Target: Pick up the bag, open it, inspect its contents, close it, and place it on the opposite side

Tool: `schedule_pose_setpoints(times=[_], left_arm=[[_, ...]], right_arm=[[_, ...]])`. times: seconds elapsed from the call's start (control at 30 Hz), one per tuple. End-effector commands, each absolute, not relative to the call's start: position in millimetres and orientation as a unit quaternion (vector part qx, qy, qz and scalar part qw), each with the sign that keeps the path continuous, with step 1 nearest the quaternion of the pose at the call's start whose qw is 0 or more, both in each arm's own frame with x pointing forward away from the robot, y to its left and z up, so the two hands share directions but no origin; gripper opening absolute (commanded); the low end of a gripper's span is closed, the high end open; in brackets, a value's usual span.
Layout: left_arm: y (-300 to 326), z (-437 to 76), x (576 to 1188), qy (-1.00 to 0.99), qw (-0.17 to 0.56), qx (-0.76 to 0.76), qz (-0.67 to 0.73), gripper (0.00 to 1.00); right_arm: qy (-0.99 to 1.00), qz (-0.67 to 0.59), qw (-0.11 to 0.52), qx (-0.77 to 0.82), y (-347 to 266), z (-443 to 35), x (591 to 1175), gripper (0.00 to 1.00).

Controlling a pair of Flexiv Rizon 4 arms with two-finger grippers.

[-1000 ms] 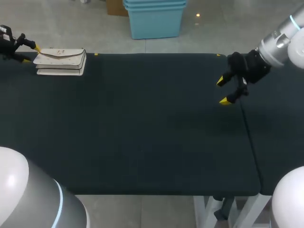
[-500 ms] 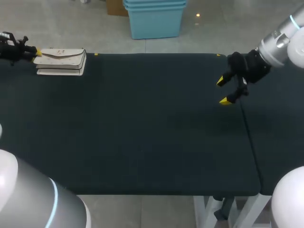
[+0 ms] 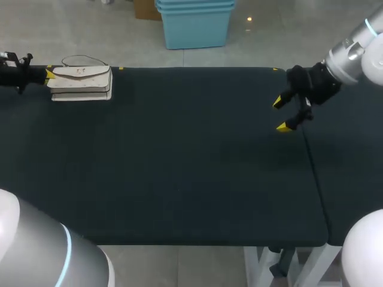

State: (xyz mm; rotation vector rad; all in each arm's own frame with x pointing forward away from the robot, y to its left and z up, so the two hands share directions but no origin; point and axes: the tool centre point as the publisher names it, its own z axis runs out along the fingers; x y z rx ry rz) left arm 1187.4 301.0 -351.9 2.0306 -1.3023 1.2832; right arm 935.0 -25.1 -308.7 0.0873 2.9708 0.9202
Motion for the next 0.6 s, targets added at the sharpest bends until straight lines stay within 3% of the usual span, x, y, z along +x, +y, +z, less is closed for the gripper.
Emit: schedule_pose_setpoints(times=[0.03,0.6], left_arm=[[296.7,-349.6,1177.6,-0.628,0.538,0.531,0.187,0.0],[260.7,-346.8,1132.0,-0.618,0.477,0.586,0.218,0.0]], right_arm=[[0.955,0.296,0.015,0.028,-25.0,-309.1,935.4,1.0],[0.955,0.296,0.015,0.028,-25.0,-309.1,935.4,1.0]])
